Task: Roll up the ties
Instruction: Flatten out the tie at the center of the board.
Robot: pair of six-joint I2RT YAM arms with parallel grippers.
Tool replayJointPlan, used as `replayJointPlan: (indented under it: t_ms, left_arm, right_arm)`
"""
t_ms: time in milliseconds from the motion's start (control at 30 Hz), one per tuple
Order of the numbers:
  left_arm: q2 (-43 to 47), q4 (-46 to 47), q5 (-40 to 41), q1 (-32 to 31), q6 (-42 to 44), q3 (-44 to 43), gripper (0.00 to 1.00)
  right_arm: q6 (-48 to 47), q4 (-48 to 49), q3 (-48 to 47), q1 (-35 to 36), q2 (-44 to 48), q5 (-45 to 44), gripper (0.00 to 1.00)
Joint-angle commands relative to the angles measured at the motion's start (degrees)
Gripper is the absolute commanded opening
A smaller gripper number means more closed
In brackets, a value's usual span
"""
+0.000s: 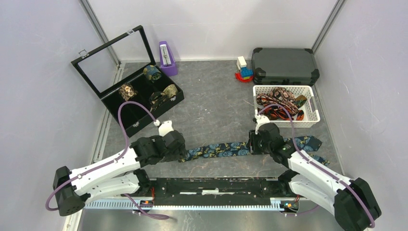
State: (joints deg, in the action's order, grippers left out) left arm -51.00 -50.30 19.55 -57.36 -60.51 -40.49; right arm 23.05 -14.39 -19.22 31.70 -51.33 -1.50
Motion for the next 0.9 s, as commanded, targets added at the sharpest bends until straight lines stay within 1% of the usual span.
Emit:
replayJointPlan:
  t_ms: [0, 33, 133, 267, 433, 567, 800, 867]
  left_arm:
    - [1.1, -2.1, 7.1, -0.2, -13.2, 4.5, 0.74]
    - [1.7, -0.9, 7.3, -0.2, -13.7, 5.8, 0.73]
    - [4.6, 5.8, 6.4, -0.1, -14.2, 9.6, 0.70]
    - [5.9, 10.4, 6.3, -0.1, -15.4, 12.8, 0.67]
    - [4.2, 13.8, 6.0, -0.1, -15.2, 14.1, 0.65]
    - [4.8, 15.3, 6.4, -0.1, -16.0, 15.8, 0.63]
    - [6.4, 17.7, 6.6, -0.1, -17.6, 19.2, 0.54]
    - [6.5, 18.4, 6.6, -0.2, -17.9, 19.8, 0.48]
  right_arm:
    - [-0.9, 1.8, -3.9, -0.2, 1.8, 1.3, 0.41]
    - [-1.1, 2.0, -4.0, -0.2, 2.5, 2.7, 0.41]
    - [-1.6, 2.0, -3.8, -0.2, 4.8, 2.9, 0.42]
    - [-1.6, 1.5, -3.2, -0.3, 5.5, 3.5, 0.42]
    - [-1.2, 1.6, -1.9, -0.2, 6.4, 4.0, 0.42]
    - [-1.2, 1.2, -1.8, -0.2, 6.8, 3.8, 0.42]
    - [-1.5, 0.9, -1.5, -0.2, 6.9, 3.9, 0.42]
    - [-1.4, 0.9, -1.5, -0.2, 6.9, 3.9, 0.42]
